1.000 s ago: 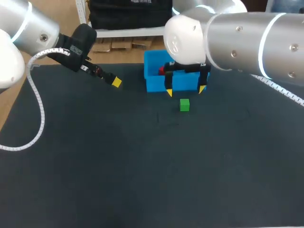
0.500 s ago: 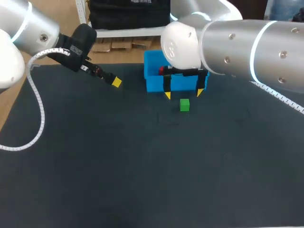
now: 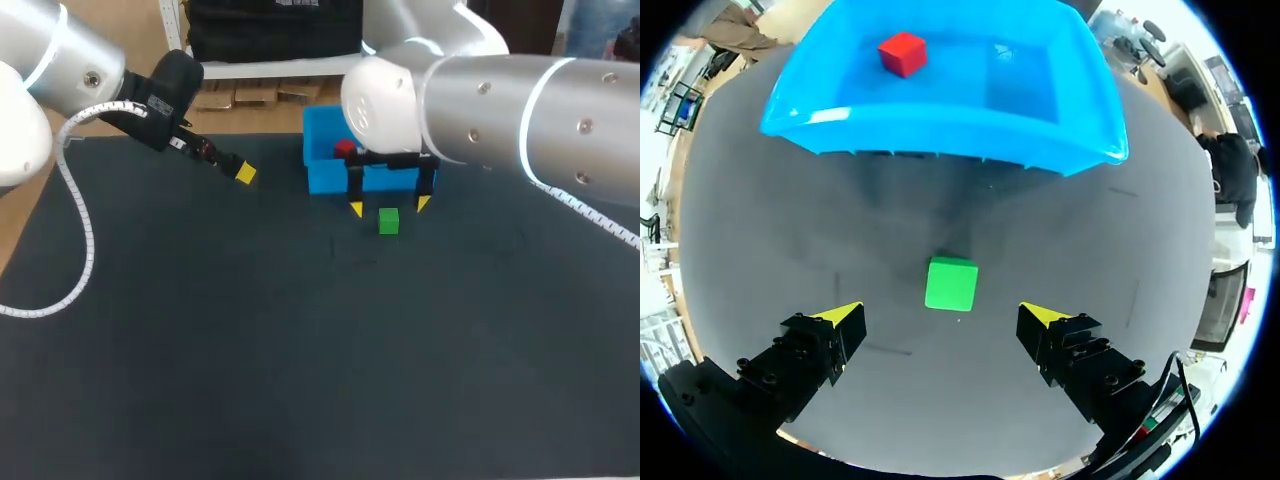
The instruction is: Use the left arm to pick the red cube and place it into the blue plastic box first, then use the right arm to grasp the green cube and put it into the same blue plastic box after the first action is fully finished.
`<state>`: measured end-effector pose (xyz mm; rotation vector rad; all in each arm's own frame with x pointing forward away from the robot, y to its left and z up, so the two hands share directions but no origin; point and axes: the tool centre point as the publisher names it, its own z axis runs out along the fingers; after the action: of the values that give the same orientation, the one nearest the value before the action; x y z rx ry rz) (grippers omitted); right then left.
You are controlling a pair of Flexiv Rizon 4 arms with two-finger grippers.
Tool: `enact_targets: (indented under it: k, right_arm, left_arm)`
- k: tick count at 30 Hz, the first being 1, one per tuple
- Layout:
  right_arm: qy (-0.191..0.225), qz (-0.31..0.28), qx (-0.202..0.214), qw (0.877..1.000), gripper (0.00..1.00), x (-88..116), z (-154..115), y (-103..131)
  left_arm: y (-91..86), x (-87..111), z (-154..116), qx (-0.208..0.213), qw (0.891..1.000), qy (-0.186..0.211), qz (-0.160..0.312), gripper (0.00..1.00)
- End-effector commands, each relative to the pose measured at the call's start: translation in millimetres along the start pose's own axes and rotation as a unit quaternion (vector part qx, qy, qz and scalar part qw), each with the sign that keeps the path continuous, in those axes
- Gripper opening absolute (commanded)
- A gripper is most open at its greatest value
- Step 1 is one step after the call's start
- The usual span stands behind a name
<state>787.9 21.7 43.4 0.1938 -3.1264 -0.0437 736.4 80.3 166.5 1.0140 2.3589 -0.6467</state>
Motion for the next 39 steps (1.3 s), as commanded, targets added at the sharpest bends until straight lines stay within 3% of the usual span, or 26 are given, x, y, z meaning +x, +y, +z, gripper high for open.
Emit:
enact_targets:
  k: [1, 20, 39]
  right_arm:
    - [0.002, -0.001, -0.002, 1.000, 1.00, -2.4, 5.3, -1.2]
    - [0.008, -0.008, -0.004, 1.000, 1.00, -19.2, 24.5, 3.2]
    - [0.014, 0.007, -0.013, 1.000, 1.00, -19.2, 48.4, -5.8]
  left_arm:
    - [0.7, 1.1, -0.1, 0.002, 1.000, -0.002, 0.001, 1.00]
    - [0.7, 1.1, -0.1, 0.002, 1.000, -0.002, 0.001, 1.00]
    - [0.7, 1.1, -0.1, 0.002, 1.000, -0.002, 0.001, 1.00]
